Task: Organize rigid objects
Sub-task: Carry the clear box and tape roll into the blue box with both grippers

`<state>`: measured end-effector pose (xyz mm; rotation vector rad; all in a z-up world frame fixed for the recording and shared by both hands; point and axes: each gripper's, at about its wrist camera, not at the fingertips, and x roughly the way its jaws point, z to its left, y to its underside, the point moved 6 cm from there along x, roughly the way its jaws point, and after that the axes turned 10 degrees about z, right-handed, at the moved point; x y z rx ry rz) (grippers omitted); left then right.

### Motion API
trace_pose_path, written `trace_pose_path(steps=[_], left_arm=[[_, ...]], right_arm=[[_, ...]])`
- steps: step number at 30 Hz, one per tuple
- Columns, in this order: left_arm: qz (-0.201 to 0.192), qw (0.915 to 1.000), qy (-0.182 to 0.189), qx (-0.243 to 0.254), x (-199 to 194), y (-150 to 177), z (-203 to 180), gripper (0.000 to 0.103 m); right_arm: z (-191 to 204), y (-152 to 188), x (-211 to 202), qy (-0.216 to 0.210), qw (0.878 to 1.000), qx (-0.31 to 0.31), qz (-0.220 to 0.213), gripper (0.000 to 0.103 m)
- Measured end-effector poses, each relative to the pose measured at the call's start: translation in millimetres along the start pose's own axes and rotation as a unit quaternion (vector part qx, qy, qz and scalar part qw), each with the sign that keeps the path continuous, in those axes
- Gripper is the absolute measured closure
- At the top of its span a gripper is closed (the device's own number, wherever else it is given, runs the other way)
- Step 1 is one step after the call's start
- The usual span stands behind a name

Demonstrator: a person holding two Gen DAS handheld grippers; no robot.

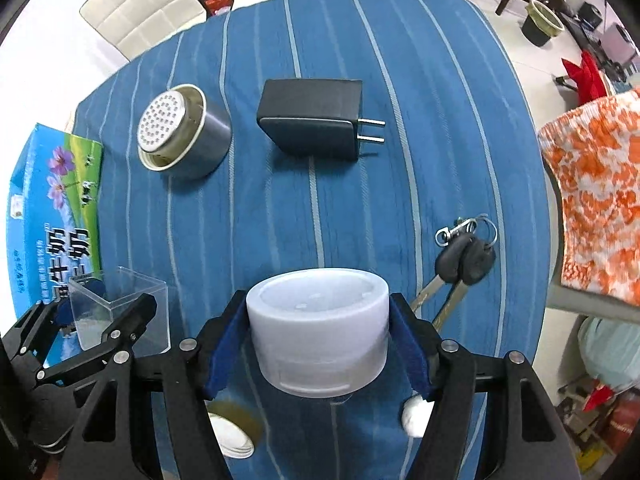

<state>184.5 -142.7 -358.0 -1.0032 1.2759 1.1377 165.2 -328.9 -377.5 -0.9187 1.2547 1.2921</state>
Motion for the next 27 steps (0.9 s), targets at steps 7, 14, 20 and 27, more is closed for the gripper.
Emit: trace_pose_path(steps=[7, 14, 20, 27], left_arm=[[-0.028, 0.9996, 0.003, 0.006, -39.0, 10.3, 7.7, 0.039], [-0.061, 0.9981, 0.011, 0.004, -76.6, 15.0, 25.4, 0.039], [-0.089, 0.9960, 0.011, -0.006, -103.5, 10.2, 54.7, 0.039], [-0.115, 0.9930, 0.005, -0.026, -131.3, 17.3, 108.6, 0.039]], right_arm=[[10.5, 15.6, -32.4, -0.027, 0.999, 0.013, -0.017, 0.032], [30.4, 14.4, -56.1, -0.026, 0.999, 0.012, -0.036, 0.032], [62.7, 20.1, -87.6, -0.035, 0.997, -0.001, -0.063, 0.032], [126.3, 23.1, -118.6, -0.056, 0.994, -0.025, -0.090, 0.032]])
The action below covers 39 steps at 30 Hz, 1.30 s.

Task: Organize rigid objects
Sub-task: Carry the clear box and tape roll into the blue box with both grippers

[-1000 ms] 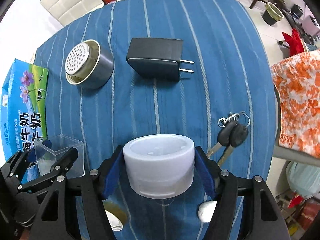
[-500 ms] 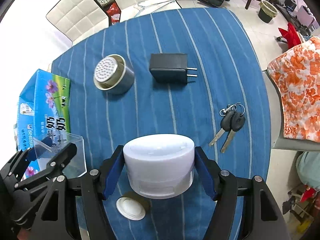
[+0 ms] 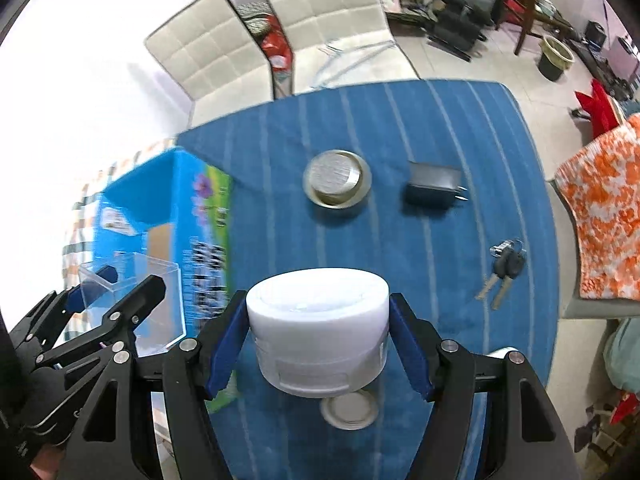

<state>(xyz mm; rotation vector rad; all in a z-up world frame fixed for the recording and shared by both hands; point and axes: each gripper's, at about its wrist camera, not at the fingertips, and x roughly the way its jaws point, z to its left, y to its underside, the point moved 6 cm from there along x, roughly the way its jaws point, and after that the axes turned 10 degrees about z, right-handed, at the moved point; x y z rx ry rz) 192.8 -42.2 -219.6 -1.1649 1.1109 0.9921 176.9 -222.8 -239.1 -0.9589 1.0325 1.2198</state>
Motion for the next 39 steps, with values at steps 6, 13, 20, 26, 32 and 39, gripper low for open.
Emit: trace_pose_path(steps=[6, 13, 20, 26, 32, 39], left_arm=[[0.000, 0.9999, 0.000, -0.011, -1.7, -3.1, 52.7, 0.039], [0.038, 0.9990, -0.010, -0.019, 37.8, -10.8, 128.4, 0.039], [0.077, 0.9962, -0.011, -0.039, 87.3, -15.9, 182.3, 0.039], [0.092, 0.9944, 0.006, -0.051, 114.2, -12.1, 189.2, 0.039], [0.102, 0.9907, 0.010, -0.089, 138.7, -6.6, 186.3, 0.039], [0.116, 0.9836, 0.030, -0.134, 155.0, -1.3, 182.0, 0.039]], right_arm=[[59.2, -6.4, -1.6, -0.025, 1.000, -0.017, -0.005, 0.032], [127.3, -20.1, 23.4, -0.062, 0.998, -0.015, 0.016, 0.032], [183.8, -48.9, 74.1, -0.075, 0.996, -0.004, 0.047, 0.032], [208.7, -73.4, 123.2, -0.071, 0.994, 0.014, 0.076, 0.032], [228.3, -89.1, 156.7, -0.048, 0.995, 0.004, 0.084, 0.032], [237.5, -101.9, 192.4, -0.030, 0.994, -0.003, 0.103, 0.032]])
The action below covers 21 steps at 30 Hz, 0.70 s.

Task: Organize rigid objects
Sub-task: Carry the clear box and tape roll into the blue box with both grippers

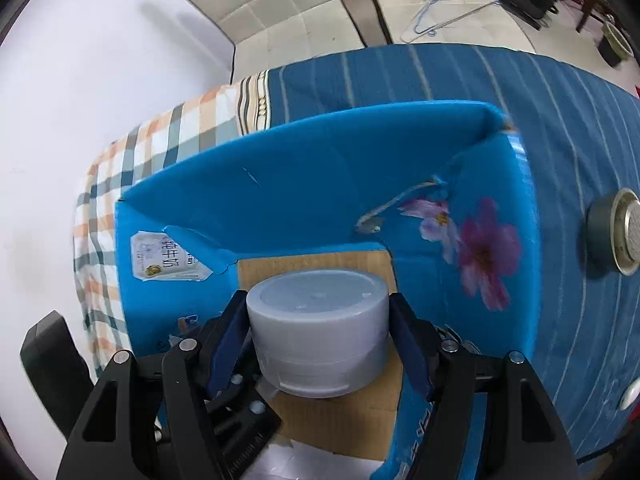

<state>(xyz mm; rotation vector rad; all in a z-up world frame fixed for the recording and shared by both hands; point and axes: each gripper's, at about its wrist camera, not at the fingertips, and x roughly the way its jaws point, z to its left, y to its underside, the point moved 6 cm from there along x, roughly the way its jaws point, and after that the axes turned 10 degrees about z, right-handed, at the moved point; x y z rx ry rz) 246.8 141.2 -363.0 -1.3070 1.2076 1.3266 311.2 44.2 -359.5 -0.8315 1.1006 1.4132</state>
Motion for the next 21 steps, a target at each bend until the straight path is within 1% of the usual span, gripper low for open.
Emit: trace_pose_path(steps=[3, 5, 8, 10, 17, 21], left_arm=[[-0.002, 0.9999, -0.008, -0.008, 2.7, 1.7, 0.2, 0.039], [0.004, 0.9999, -0.010, -0.010, 6.3, 3.2, -0.7, 0.039], [0.014, 0.9996, 0.009, -0.021, 11.6, 4.7, -0.3, 0.039], [0.016, 0.9994, 0.015, -0.026, 13.4, 4.8, -0.3, 0.039], [0.033, 0.9985, 0.034, -0.027, 18.8, 5.1, -0.6, 0.039], [0.041, 0.9981, 0.039, -0.025, 21.1, 1.7, -1.1, 0.039]], right_arm=[[4.1, -5.7, 11.2, 0.015, 1.000, -0.010, 0.007, 0.032], [6.0, -8.4, 18.8, 0.018, 1.000, -0.015, 0.019, 0.032], [8.6, -12.5, 28.4, 0.023, 0.999, -0.020, 0.031, 0.032], [9.9, -16.1, 33.8, 0.027, 0.999, -0.023, 0.037, 0.032], [11.1, -24.2, 46.5, 0.015, 0.998, -0.020, 0.059, 0.032], [10.3, -26.3, 52.9, 0.009, 0.997, -0.018, 0.070, 0.031]])
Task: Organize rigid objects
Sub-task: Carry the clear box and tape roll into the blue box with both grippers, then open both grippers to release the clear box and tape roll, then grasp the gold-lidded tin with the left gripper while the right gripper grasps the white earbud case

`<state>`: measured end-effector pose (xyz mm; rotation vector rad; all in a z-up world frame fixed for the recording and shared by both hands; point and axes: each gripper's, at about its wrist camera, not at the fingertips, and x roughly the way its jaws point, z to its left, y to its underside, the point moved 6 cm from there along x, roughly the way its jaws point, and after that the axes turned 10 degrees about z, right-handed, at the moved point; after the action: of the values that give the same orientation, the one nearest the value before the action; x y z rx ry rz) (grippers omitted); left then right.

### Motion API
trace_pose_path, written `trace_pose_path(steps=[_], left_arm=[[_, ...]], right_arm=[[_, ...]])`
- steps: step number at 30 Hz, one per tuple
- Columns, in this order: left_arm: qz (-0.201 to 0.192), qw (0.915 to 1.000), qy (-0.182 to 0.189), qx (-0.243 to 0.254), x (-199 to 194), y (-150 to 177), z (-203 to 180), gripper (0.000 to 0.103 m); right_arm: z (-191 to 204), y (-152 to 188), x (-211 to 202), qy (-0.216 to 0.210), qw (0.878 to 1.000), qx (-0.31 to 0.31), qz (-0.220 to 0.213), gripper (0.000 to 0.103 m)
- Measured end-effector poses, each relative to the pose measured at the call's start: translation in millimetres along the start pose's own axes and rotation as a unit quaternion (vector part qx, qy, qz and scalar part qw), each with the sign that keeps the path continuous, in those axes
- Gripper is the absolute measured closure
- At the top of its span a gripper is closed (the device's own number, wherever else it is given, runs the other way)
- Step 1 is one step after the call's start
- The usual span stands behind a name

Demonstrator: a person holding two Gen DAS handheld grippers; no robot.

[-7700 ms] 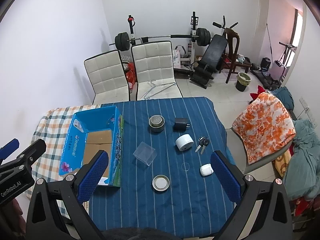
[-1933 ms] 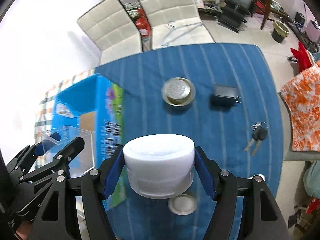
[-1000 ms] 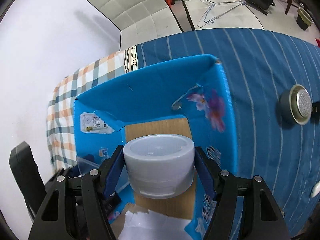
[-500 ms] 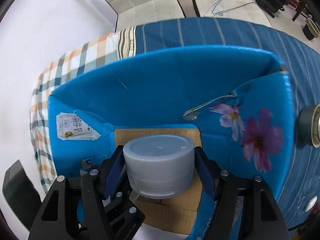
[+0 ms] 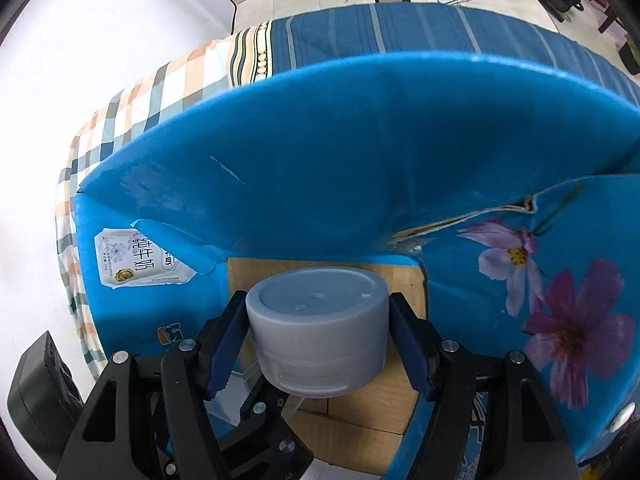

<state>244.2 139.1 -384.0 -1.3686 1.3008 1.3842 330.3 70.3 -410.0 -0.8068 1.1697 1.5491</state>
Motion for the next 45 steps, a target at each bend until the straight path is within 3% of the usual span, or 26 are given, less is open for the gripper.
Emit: trace_pose_path(steps=[5, 7, 9, 12, 13, 20, 26, 28, 45], left_arm=[[-0.002, 1.0000, 0.003, 0.000, -8.4, 5.0, 0.5, 0.033], [-0.005, 1.0000, 0.007, 0.001, -16.5, 11.0, 2.6, 0.013], [-0.014, 0.9999, 0.003, 0.001, -27.5, 12.2, 4.1, 0.000], [-0.031, 0.9995, 0.008, -0.007, -42.7, 17.3, 10.8, 0.000], [-0.034, 0.9993, 0.007, -0.011, -47.9, 18.9, 14.0, 0.000], [-0.064, 0.9978, -0.009, -0.018, -77.9, 34.1, 51.1, 0.000], [-0.092, 0.9950, -0.035, -0.015, -100.0, 52.5, 53.4, 0.000], [-0.099, 0.9943, -0.038, -0.014, -102.8, 43.5, 40.0, 0.000], [-0.184, 0.9801, -0.073, 0.013, -177.3, 107.0, 14.8, 0.000]], right_arm=[[-2.2, 0.6, 2.9, -0.003, 1.000, 0.000, 0.010, 0.031], [-4.7, 3.0, -0.9, -0.009, 1.000, 0.002, 0.011, 0.031], [-4.8, 5.9, -6.2, -0.013, 1.000, 0.001, 0.011, 0.029], [-2.0, 11.0, -17.6, -0.015, 1.000, -0.009, 0.005, 0.015], [-1.5, 13.5, -23.0, -0.012, 1.000, -0.013, 0.002, 0.014], [-8.8, 30.1, -53.0, -0.011, 1.000, -0.025, -0.010, 0.014], [-8.0, 58.5, -78.7, -0.008, 0.999, -0.042, -0.029, 0.011], [-9.7, 69.0, -84.3, -0.009, 0.998, -0.048, -0.035, 0.006], [-16.1, 174.9, -142.0, -0.024, 0.988, -0.127, -0.081, 0.006]])
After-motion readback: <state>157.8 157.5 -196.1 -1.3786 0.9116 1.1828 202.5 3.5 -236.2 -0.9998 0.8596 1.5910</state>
